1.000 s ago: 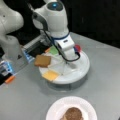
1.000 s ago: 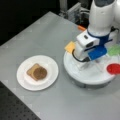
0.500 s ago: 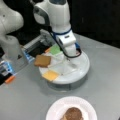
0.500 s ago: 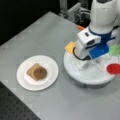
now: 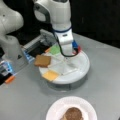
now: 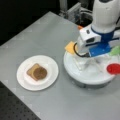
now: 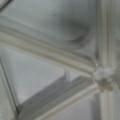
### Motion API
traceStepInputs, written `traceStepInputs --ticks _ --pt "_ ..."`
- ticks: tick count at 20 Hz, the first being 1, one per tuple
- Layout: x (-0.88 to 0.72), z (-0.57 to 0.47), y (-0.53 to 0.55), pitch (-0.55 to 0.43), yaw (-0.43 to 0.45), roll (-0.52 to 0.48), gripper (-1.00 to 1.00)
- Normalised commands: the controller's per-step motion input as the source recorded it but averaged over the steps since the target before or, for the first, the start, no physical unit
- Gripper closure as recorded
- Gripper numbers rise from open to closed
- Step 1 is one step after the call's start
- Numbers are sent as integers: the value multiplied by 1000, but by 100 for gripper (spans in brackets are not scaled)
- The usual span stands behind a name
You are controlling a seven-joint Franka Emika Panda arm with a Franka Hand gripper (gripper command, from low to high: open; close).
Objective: Ingredient selection for cheeseburger or sandwich
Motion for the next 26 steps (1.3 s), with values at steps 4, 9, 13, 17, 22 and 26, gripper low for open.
traceStepInputs --ticks 4,9,13,17,22,26 --pt "-11 194 -54 6 -272 -7 -100" --pt "13 370 -173 64 -485 104 -100" --pt "48 361 -90 84 -518 134 -100" --pt "103 246 31 84 -450 130 -100" --pt "210 139 9 96 -341 144 -100" --pt "309 94 -131 124 -237 132 -100"
